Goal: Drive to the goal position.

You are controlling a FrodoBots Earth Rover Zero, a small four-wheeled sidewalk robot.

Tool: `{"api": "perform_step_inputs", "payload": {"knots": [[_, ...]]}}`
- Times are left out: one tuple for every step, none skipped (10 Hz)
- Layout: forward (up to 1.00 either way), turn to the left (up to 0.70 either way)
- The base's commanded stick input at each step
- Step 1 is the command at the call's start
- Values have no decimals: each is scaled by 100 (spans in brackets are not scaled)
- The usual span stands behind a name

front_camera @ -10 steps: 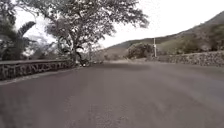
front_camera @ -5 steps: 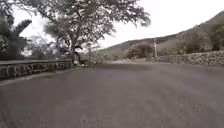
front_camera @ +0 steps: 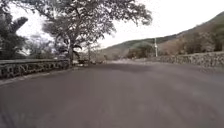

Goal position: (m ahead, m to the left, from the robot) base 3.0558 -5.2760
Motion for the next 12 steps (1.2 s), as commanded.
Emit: {"api": "perform_step_inputs", "payload": {"knots": [[70, 0], [70, 0], [70, 0], [70, 0], [70, 0], [70, 0], [70, 0], [70, 0], [70, 0], [70, 0], [70, 0], [70, 0]]}}
